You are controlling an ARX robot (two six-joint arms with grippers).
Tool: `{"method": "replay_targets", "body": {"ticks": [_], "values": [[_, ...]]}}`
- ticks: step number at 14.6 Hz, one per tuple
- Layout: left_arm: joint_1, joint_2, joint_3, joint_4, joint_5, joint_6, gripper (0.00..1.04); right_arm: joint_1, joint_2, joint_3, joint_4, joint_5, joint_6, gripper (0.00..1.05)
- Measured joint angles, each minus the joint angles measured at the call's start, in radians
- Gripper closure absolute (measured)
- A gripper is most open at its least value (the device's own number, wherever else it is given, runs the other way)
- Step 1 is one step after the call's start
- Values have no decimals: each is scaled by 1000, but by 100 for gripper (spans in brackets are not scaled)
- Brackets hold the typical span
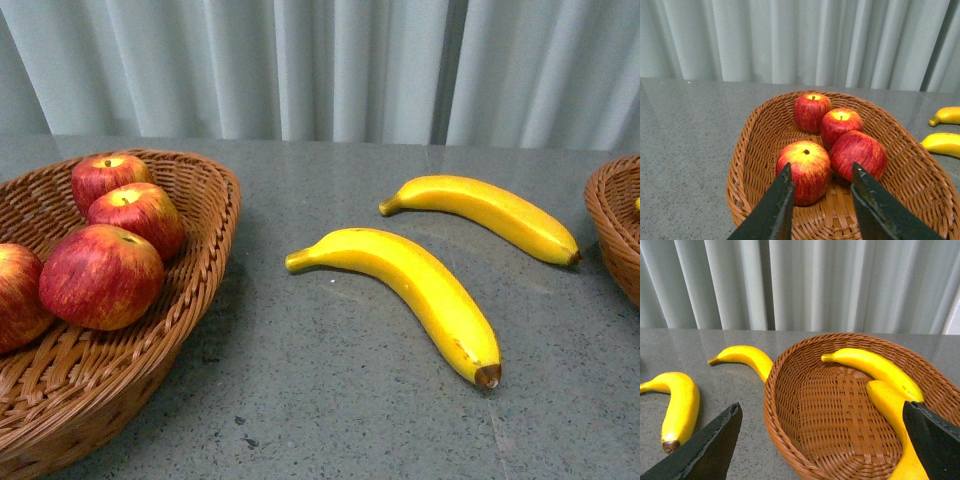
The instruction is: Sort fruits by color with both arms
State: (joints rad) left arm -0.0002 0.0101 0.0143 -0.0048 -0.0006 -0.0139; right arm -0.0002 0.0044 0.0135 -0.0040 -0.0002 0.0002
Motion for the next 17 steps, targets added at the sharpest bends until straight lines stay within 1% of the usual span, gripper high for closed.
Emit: {"method": "replay_targets", "body": {"ticks": [2,3,5,6,8,9,11,17], "values": [[0,0,0,0,0,0,45,0,0,0,0,0,0,7],[0,0,0,0,0,0,33,0,0,0,0,0,0,7],[0,0,0,0,0,0,15,0,0,0,0,0,0,7],[0,0,0,0,0,0,13,0,0,0,0,0,0,7],[0,0,0,0,0,0,6,0,0,0,0,0,0,7],[0,0,0,0,0,2,5,0,0,0,0,0,0,7],[0,0,0,0,0,2,8,0,0,0,0,0,0,7],[0,0,0,0,0,3,7,0,0,0,0,0,0,7]]}}
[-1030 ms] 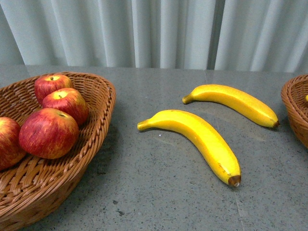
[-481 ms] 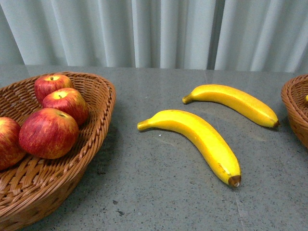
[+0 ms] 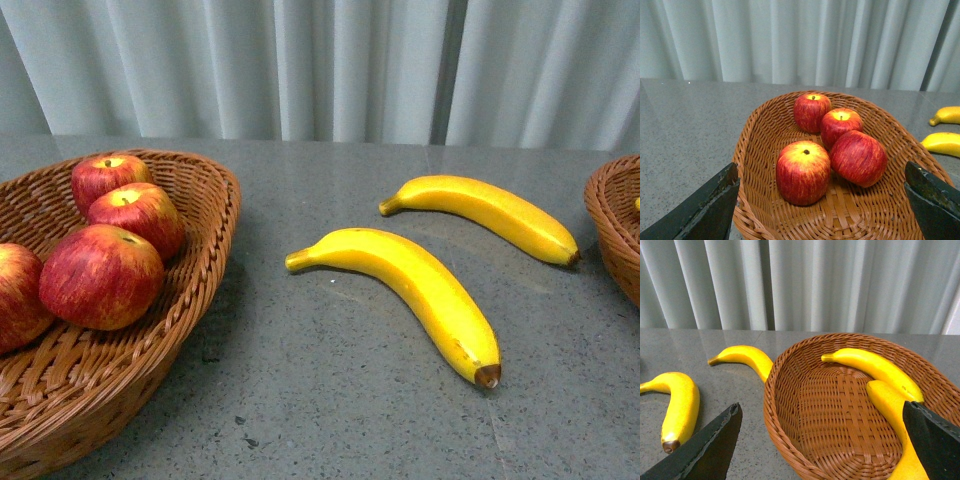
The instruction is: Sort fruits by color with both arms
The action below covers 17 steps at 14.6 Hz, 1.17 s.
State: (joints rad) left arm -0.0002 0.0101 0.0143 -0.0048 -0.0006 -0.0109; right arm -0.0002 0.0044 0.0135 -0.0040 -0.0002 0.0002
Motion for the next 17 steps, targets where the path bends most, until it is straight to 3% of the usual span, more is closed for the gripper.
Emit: {"method": "replay_targets", "body": {"ticks": [1,2,3,6,8,11,17], "values": [[0,0,0,0,0,0,7,-15,6,1,-7,-39,15,7],[0,0,0,1,1,0,7,-62,103,10,56,-184,71,7],[0,0,0,0,-2,0,7,-55,221,34,157,-227,99,7],[0,0,0,0,0,0,7,73,681,213,568,-192,112,7],[0,0,0,0,0,0,7,184,1003,380,695,-152,111,7],[0,0,0,0,0,0,7,308,1350,665,637,-93,84,7],[0,0,0,0,0,0,7,376,1493,830,564,-71,50,7]]}}
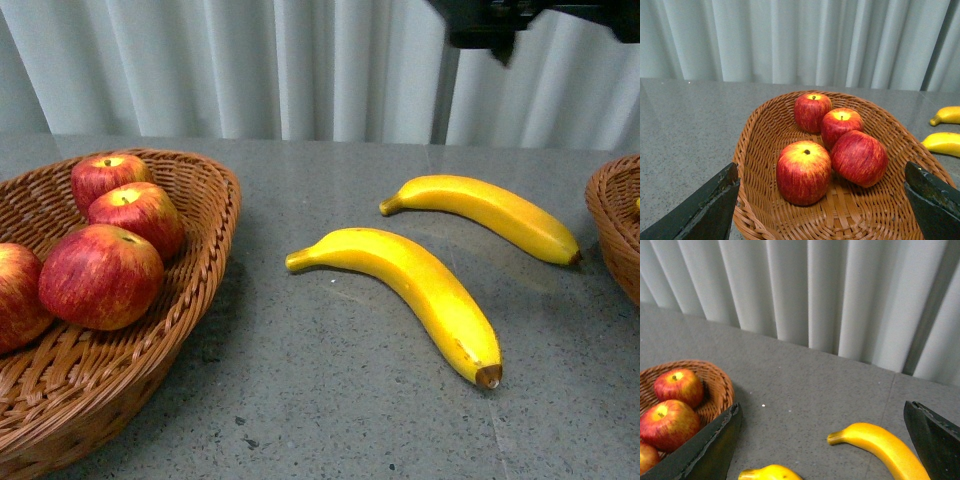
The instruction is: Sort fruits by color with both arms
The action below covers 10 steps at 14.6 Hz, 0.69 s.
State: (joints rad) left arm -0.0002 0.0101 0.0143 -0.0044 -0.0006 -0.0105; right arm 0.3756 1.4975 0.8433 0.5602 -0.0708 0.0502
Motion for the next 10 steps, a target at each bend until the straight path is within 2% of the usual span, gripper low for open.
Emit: {"method": "replay_targets", "body": {"ticks": [2,4,6,10], "values": [[0,0,0,0,0,0,7,64,108,141,-122,20,-69,7],[0,0,0,0,0,0,7,68,160,198,-247,19,-132,7],[0,0,0,0,0,0,7,58,170,189,-353,14,-196,7],[0,0,0,0,0,0,7,22,170,115,-462,4,-320,7]]}}
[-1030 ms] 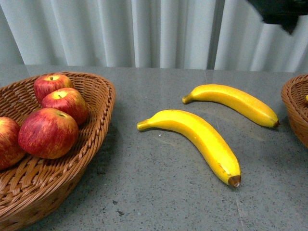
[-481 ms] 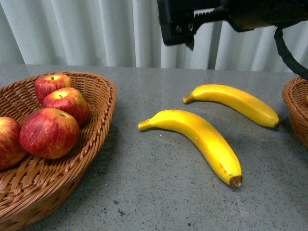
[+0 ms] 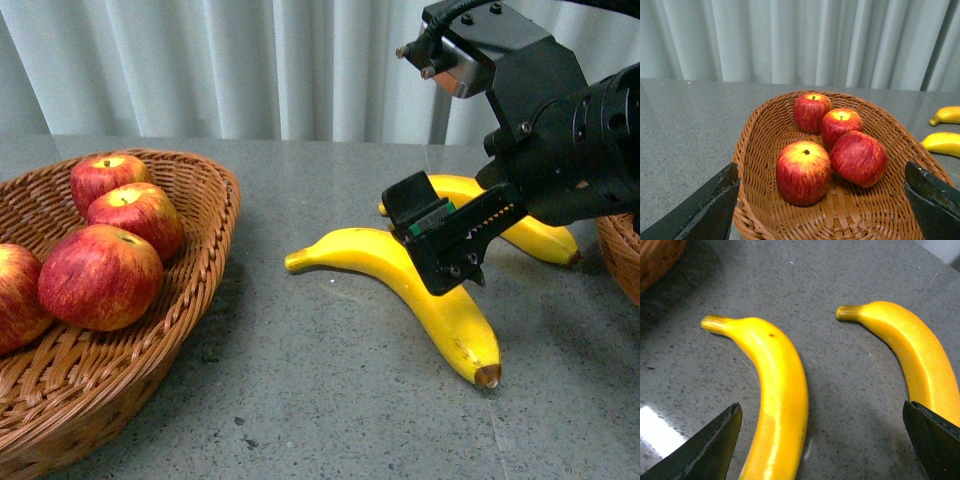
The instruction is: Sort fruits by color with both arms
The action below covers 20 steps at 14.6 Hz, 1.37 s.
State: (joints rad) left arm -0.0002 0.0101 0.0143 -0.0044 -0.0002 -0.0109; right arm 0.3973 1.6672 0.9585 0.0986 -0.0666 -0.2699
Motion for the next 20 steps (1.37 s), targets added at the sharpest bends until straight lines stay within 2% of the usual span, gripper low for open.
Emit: {"method": "replay_targets", "body": {"ticks": [2,4,14,16,18,20], "values": [[0,0,0,0,0,0,7,2,3,-11,-40,15,-48,7],[0,0,0,0,0,0,7,43,68,10,-111,18,-14,7],[0,0,0,0,0,0,7,50,185,86,-143,41,45,7],[0,0,0,0,0,0,7,54,186,86,-143,40,47,17],[0,0,0,0,0,0,7,55,186,85,-142,40,48,21],[0,0,0,0,0,0,7,55,188,79,-130,32,49,43]]}}
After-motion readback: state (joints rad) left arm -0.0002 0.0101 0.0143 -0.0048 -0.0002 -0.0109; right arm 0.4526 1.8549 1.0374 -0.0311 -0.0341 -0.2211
